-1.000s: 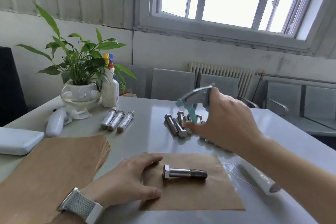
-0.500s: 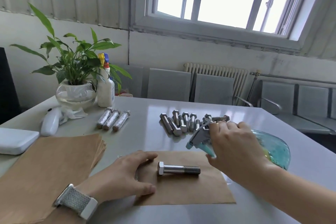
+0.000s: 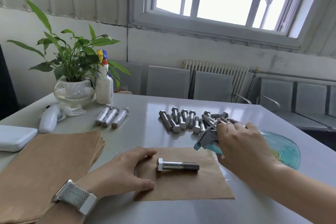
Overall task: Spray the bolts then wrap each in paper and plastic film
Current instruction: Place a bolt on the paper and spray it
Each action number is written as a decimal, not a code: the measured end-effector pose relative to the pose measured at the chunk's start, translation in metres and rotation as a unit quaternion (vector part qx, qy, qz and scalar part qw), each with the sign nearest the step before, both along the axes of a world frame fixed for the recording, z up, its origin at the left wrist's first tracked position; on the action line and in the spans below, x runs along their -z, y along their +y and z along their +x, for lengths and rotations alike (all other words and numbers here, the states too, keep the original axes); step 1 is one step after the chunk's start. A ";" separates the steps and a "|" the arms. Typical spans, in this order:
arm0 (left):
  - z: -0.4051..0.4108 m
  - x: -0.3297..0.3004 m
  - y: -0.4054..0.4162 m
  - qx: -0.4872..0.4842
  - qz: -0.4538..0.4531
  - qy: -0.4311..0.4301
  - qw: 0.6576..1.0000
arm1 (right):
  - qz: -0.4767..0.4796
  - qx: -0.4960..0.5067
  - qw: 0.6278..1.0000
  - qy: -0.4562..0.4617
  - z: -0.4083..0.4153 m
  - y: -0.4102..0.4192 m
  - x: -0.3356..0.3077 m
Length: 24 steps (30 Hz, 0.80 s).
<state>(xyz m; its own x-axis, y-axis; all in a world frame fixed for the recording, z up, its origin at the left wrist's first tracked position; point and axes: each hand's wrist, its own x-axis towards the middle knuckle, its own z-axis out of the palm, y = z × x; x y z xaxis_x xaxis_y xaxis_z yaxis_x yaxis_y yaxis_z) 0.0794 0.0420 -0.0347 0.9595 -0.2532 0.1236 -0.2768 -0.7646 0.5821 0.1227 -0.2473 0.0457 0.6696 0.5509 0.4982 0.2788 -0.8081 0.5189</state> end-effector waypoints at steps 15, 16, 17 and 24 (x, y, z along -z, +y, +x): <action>-0.005 -0.007 -0.005 -0.008 0.011 -0.003 1.000 | 0.441 -0.076 0.879 0.167 0.061 0.065 -0.072; -0.005 -0.007 -0.005 -0.008 0.011 -0.005 1.000 | 0.497 -0.098 0.838 0.203 0.070 0.080 -0.068; -0.005 -0.007 -0.005 -0.007 0.010 -0.008 1.000 | 0.547 -0.121 0.795 0.232 0.077 0.095 -0.063; -0.003 -0.006 -0.003 -0.012 0.016 -0.010 1.000 | 0.638 -0.186 0.678 0.314 0.109 0.177 -0.007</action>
